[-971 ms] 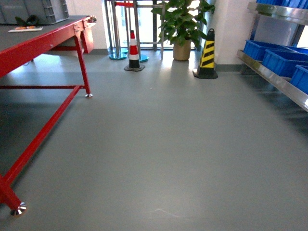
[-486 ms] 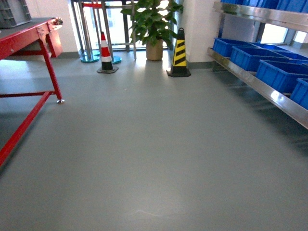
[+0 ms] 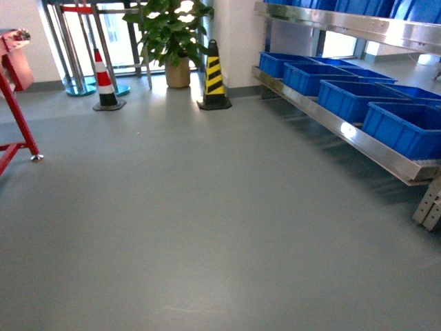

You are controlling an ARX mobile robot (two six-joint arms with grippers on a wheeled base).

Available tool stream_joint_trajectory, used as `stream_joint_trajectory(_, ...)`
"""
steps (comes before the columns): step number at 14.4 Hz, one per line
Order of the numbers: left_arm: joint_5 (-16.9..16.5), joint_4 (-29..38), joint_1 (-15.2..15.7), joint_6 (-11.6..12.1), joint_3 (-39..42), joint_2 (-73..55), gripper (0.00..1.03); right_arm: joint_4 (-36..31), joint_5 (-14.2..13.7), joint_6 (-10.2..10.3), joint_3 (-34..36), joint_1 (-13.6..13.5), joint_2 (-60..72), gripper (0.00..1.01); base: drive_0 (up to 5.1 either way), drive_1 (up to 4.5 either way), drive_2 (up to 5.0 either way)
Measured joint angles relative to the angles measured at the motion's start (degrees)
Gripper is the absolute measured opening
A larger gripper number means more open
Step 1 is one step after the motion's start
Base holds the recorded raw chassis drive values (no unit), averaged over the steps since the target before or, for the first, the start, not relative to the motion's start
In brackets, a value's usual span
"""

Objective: Sort blue parts and orange caps into right shelf containers

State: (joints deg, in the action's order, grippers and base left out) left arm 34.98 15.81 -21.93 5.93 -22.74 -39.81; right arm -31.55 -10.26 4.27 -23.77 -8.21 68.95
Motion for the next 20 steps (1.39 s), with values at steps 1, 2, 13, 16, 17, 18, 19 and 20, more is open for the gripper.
stream_joint_trajectory(1, 0.00, 0.00, 0.00, 0.00, 0.00, 0.00, 0.44, 0.02, 0.00, 0.00, 0.00, 0.00, 0.00, 0.43, -1.5, -1.54, -1.5)
stream_joint_trajectory(2, 0.00, 0.00, 0.00, 0.00, 0.00, 0.00, 0.44, 0.02, 0.00, 0.00, 0.00, 0.00, 0.00, 0.43, -1.6, -1.56, -1.6)
stream_joint_trajectory(13, 0.00, 0.00, 0.00, 0.00, 0.00, 0.02, 0.44, 0.02, 0.00, 0.00, 0.00, 0.00, 0.00, 0.43, -1.6, -1.59, -1.6)
stream_joint_trajectory(16, 0.02, 0.02, 0.00, 0.00, 0.00, 0.02, 0.44, 0.04, -0.02, 0.00, 0.00, 0.00, 0.00, 0.43, -1.5, -1.54, -1.5)
stream_joint_trajectory(17, 0.00, 0.00, 0.00, 0.00, 0.00, 0.02, 0.44, 0.02, 0.02, 0.00, 0.00, 0.00, 0.00, 0.43, -1.7, -1.66, -1.7)
stream_joint_trajectory(18, 0.02, 0.00, 0.00, 0.00, 0.00, 0.02, 0.44, 0.02, 0.00, 0.00, 0.00, 0.00, 0.00, 0.43, -1.7, -1.66, -1.7)
stream_joint_trajectory(19, 0.00, 0.00, 0.00, 0.00, 0.00, 0.02, 0.44, 0.02, -0.02, 0.00, 0.00, 0.02, 0.00, 0.43, -1.8, -1.75, -1.8)
stream_joint_trajectory(20, 0.02, 0.00, 0.00, 0.00, 0.00, 0.02, 0.44, 0.02, 0.00, 0.00, 0.00, 0.00, 0.00, 0.43, -1.8, -1.75, -1.8)
